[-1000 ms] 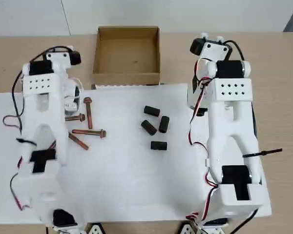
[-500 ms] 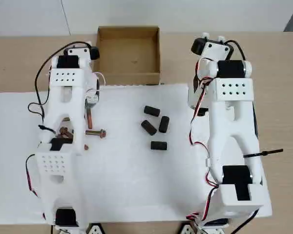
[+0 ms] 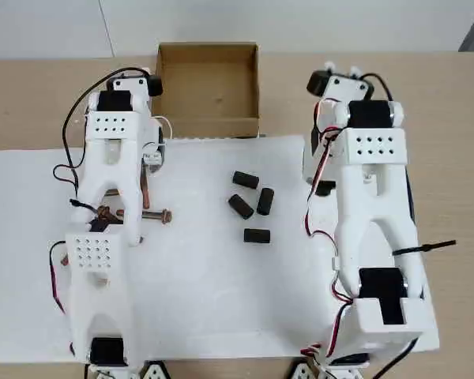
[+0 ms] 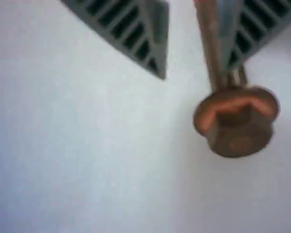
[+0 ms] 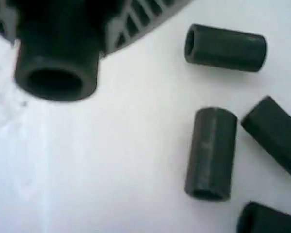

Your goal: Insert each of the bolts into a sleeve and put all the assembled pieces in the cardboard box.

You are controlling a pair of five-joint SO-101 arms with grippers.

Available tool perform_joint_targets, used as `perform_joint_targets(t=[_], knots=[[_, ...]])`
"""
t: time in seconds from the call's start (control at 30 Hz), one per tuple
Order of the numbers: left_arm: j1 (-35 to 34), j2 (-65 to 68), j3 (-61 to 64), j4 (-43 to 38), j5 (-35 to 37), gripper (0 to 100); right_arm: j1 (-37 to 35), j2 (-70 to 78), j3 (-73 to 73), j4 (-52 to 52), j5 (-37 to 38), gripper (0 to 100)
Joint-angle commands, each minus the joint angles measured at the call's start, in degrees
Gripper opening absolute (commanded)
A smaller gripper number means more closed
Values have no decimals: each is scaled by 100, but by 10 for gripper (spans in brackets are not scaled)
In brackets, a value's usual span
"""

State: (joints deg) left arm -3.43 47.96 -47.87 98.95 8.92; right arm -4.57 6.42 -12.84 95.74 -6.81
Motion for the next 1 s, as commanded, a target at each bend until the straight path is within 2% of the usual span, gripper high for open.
perform_joint_targets(t=[0.0, 0.5, 0.77, 0.97], knots=[[-44, -26, -171, 141, -18, 80, 40, -330, 35, 48, 18, 4], [-369, 9, -163, 141, -237, 83, 40, -295, 18, -75, 18, 4], [-352, 668, -207, 53, -237, 82, 40, -295, 18, -154, 26, 4], [-369, 818, -215, -18, -237, 42, 40, -312, 18, -145, 35, 4]])
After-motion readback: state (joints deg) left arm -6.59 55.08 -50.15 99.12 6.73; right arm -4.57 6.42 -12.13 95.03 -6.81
